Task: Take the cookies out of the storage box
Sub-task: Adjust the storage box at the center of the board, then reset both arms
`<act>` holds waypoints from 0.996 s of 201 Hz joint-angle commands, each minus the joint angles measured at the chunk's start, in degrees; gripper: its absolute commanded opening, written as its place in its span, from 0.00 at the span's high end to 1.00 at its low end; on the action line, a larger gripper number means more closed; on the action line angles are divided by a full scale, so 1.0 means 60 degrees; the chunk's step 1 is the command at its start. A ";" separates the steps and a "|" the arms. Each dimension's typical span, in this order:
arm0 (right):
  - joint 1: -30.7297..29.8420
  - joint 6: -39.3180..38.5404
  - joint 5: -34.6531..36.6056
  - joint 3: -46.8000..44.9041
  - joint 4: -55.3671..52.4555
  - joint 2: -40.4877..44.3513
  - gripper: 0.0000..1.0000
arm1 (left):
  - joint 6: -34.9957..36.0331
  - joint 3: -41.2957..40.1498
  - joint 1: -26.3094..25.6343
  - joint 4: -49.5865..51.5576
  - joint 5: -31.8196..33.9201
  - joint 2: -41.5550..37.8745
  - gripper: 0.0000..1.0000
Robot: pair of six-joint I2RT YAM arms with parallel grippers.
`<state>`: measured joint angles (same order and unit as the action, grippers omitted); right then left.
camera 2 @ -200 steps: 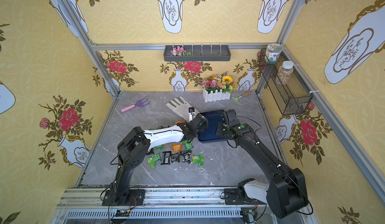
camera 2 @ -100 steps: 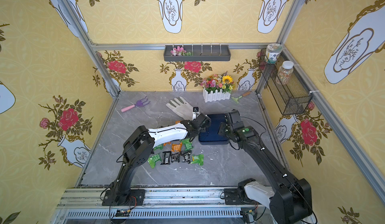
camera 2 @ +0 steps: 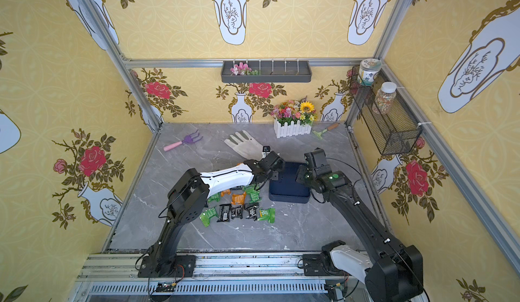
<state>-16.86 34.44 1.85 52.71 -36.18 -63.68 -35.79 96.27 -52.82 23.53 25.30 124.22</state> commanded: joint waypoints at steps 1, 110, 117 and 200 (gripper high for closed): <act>0.0002 0.0026 0.0352 0.0089 -0.0100 0.0097 0.46 | -0.0027 -0.0209 0.0039 -0.0568 0.0216 -0.0508 0.53; 0.1436 -0.2767 0.3535 -0.2946 0.6117 0.0649 0.30 | 0.0359 -0.9306 0.3885 -0.7315 0.1893 -0.7996 0.09; 0.1462 -0.3306 0.3265 -0.3363 0.7026 0.0519 0.28 | 0.0752 -0.9871 0.4239 -0.7805 0.2051 -0.8328 0.03; 0.1728 -0.5164 0.2503 -0.5079 1.0704 -0.1626 0.27 | 0.4114 -1.3319 0.8110 -1.0117 0.0644 -1.0316 0.00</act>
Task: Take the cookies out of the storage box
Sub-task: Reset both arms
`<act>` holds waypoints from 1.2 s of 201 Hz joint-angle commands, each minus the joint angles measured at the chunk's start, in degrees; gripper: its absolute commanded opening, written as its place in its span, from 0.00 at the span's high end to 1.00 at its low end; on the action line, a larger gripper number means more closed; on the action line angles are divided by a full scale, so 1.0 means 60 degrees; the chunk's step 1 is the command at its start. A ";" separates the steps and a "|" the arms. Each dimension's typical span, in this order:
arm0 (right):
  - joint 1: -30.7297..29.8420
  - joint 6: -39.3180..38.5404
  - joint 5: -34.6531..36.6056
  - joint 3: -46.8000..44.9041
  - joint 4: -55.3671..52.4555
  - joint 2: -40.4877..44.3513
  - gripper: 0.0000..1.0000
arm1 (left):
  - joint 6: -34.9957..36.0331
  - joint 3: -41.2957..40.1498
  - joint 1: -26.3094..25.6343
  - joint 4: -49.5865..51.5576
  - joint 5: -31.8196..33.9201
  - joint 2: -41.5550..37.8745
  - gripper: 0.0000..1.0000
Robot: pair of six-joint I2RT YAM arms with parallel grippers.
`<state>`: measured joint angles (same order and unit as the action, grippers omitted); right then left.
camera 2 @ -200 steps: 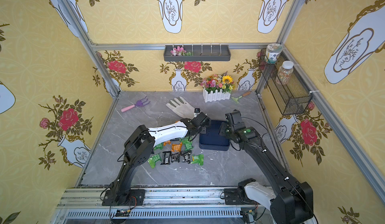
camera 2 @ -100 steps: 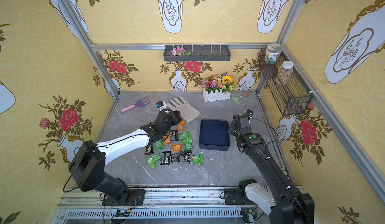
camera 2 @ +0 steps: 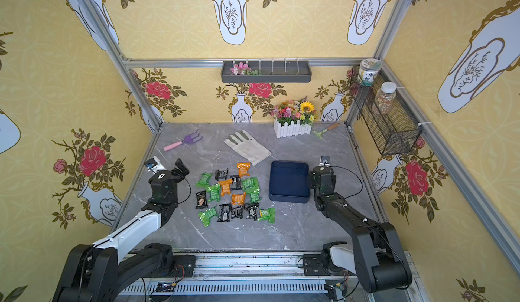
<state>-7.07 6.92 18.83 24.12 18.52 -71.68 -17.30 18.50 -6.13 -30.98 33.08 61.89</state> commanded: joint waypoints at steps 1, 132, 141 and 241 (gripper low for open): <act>0.0110 -0.0580 -0.0341 -0.0336 0.1667 -0.0318 0.27 | 0.1079 -0.0359 0.0338 -0.1054 -0.0695 0.0079 0.00; 0.1223 -0.0304 -0.1584 -0.2116 0.5855 -0.1546 0.03 | 0.2200 -0.2480 0.0909 -0.6661 -0.1446 0.2594 0.00; 0.1226 -0.0311 -0.1572 -0.2115 0.5958 -0.1609 0.03 | 0.2115 -0.2460 0.0970 -0.6697 -0.1368 0.2621 0.00; 0.1178 -0.0377 -0.1416 -0.2036 0.5874 -0.1662 0.03 | 0.2283 -0.2259 0.0949 -0.6816 -0.1500 0.3025 0.00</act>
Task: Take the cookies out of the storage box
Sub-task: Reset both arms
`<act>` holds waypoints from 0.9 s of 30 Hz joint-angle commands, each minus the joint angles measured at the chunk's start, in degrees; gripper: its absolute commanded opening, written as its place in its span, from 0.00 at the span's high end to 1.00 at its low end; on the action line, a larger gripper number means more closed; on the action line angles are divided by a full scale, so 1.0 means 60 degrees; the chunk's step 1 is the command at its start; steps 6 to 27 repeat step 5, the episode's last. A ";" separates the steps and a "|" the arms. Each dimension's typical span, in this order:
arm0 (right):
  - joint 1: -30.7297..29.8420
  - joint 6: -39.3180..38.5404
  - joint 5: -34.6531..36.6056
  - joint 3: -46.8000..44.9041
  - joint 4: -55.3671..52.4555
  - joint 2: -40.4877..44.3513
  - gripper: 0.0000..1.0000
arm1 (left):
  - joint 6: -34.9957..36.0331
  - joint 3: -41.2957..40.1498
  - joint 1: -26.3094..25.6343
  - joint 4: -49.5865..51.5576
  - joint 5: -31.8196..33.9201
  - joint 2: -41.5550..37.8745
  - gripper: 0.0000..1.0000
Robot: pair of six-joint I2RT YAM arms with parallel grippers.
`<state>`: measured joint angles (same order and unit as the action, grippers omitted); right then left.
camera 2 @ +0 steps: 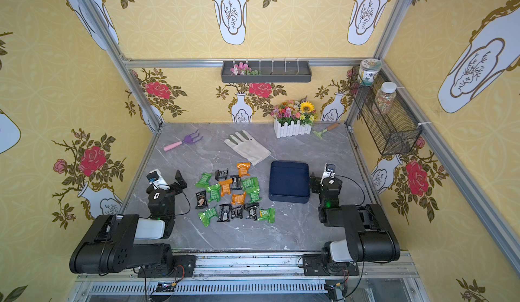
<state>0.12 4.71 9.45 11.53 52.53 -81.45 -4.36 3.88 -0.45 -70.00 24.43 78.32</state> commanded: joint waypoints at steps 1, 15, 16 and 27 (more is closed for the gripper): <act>-0.0020 -0.0016 0.0150 0.0066 0.0193 -0.0033 0.03 | 0.0134 0.0198 0.0009 -0.0315 -0.0057 0.0303 0.00; -0.0082 -0.0038 0.0242 0.0100 0.0144 -0.0035 0.03 | 0.0075 0.0042 0.0023 -0.0219 -0.0113 0.0019 0.00; -0.0082 -0.0038 0.0242 0.0100 0.0144 -0.0035 0.03 | 0.0075 0.0042 0.0023 -0.0219 -0.0113 0.0019 0.00; -0.0082 -0.0038 0.0242 0.0100 0.0144 -0.0035 0.03 | 0.0075 0.0042 0.0023 -0.0219 -0.0113 0.0019 0.00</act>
